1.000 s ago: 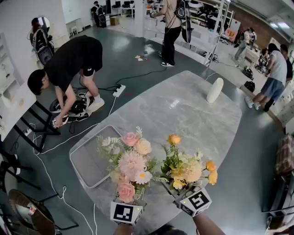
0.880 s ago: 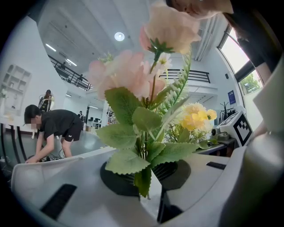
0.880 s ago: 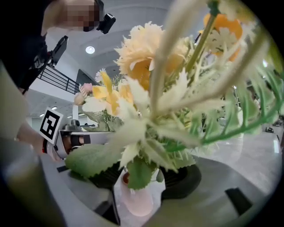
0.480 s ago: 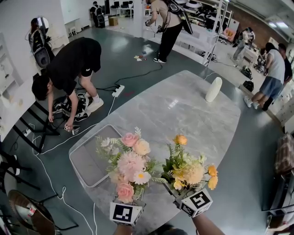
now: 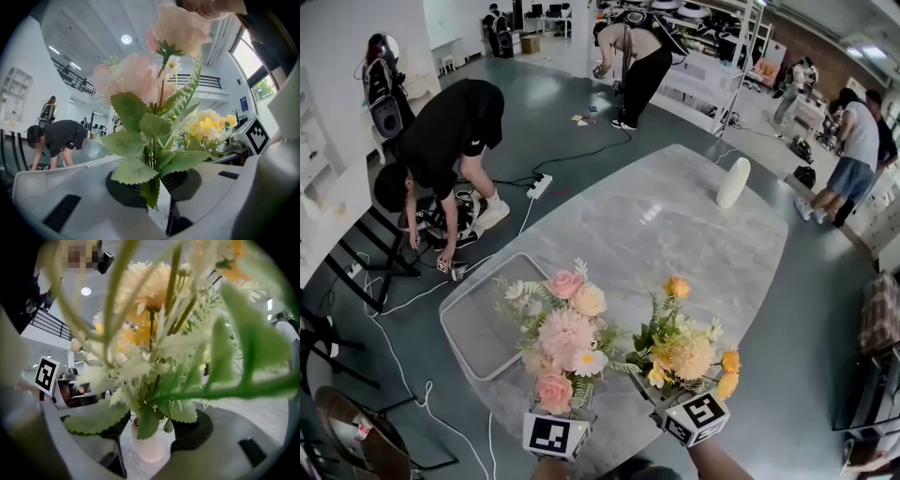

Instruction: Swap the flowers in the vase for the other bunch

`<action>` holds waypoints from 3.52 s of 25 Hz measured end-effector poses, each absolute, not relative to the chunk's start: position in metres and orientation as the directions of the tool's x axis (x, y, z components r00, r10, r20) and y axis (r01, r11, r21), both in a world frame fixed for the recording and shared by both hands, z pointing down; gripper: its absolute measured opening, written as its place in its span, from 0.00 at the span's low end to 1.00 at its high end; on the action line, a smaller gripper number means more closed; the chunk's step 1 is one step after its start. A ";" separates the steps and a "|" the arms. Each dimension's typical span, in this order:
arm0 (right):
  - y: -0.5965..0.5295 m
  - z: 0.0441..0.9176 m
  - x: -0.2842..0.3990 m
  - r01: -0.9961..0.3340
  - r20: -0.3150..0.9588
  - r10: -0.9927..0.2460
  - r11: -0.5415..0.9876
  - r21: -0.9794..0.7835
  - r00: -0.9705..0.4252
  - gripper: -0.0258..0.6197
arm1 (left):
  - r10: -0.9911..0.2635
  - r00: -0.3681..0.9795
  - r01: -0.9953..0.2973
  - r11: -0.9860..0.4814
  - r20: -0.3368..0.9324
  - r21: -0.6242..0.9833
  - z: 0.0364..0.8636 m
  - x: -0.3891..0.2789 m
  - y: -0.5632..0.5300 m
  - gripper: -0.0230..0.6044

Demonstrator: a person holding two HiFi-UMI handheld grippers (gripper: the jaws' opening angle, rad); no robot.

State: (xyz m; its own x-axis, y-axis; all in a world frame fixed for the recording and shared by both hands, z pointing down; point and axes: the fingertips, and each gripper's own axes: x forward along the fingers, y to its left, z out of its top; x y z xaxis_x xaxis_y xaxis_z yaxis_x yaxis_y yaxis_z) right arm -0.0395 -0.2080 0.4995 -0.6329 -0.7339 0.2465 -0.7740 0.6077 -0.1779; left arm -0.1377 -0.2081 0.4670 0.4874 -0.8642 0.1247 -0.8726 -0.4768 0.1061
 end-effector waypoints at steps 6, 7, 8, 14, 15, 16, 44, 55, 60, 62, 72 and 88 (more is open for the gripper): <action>-0.208 0.499 -0.019 -0.789 0.271 -0.743 0.595 -0.153 -0.612 0.43 | -0.865 0.486 -0.873 -0.476 0.124 0.102 0.468 -0.123 -0.206 0.16; -0.207 0.500 -0.017 -0.792 0.273 -0.745 0.590 -0.157 -0.609 0.43 | -0.866 0.485 -0.874 -0.475 0.123 0.104 0.468 -0.123 -0.205 0.15; -0.206 0.500 -0.017 -0.794 0.275 -0.747 0.586 -0.159 -0.606 0.43 | -0.867 0.483 -0.875 -0.472 0.121 0.109 0.467 -0.124 -0.205 0.15; -0.205 0.500 -0.019 -0.790 0.283 -0.739 0.593 -0.157 -0.611 0.43 | -0.875 0.481 -0.870 -0.468 0.056 0.158 0.439 -0.128 -0.203 0.16; -0.206 0.499 -0.019 -0.790 0.282 -0.739 0.593 -0.158 -0.612 0.43 | -0.873 0.486 -0.865 -0.474 0.041 0.163 0.430 -0.127 -0.203 0.16; -0.207 0.500 -0.019 -0.789 0.282 -0.739 0.593 -0.158 -0.612 0.43 | -0.870 0.492 -0.861 -0.481 0.029 0.165 0.422 -0.126 -0.203 0.16; -0.196 0.508 -0.016 -0.800 0.363 -0.720 0.579 -0.156 -0.592 0.44 | -0.780 0.620 -0.784 -0.615 0.080 0.081 0.412 -0.077 -0.197 0.16; -0.179 0.534 -0.015 -0.799 0.453 -0.664 0.549 -0.246 -0.595 0.44 | -0.792 0.607 -0.794 -0.601 0.069 0.095 0.410 -0.084 -0.199 0.15; -0.175 0.543 -0.017 -0.793 0.454 -0.655 0.552 -0.259 -0.604 0.44 | -0.804 0.592 -0.804 -0.586 0.049 0.094 0.398 -0.087 -0.191 0.15; -0.175 0.544 -0.022 -0.790 0.454 -0.653 0.558 -0.252 -0.606 0.44 | -0.810 0.584 -0.810 -0.579 0.039 0.094 0.392 -0.093 -0.189 0.15; -0.177 0.553 -0.022 -0.790 0.464 -0.649 0.566 -0.235 -0.603 0.44 | -0.860 0.509 -0.857 -0.507 0.006 0.090 0.375 -0.113 -0.175 0.15; -0.145 0.553 -0.022 -0.757 0.469 -0.611 0.608 -0.238 -0.638 0.44 | -0.916 0.391 -0.920 -0.386 0.091 0.068 0.410 -0.139 -0.132 0.15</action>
State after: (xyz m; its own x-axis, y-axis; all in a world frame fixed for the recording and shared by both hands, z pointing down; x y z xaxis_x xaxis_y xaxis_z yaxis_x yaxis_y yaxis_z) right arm -0.0218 -0.1445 0.5529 -0.6377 -0.6107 0.4695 -0.7574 0.6081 -0.2378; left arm -0.1391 -0.1319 0.4100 0.3912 -0.9157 0.0915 -0.9199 -0.3862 0.0680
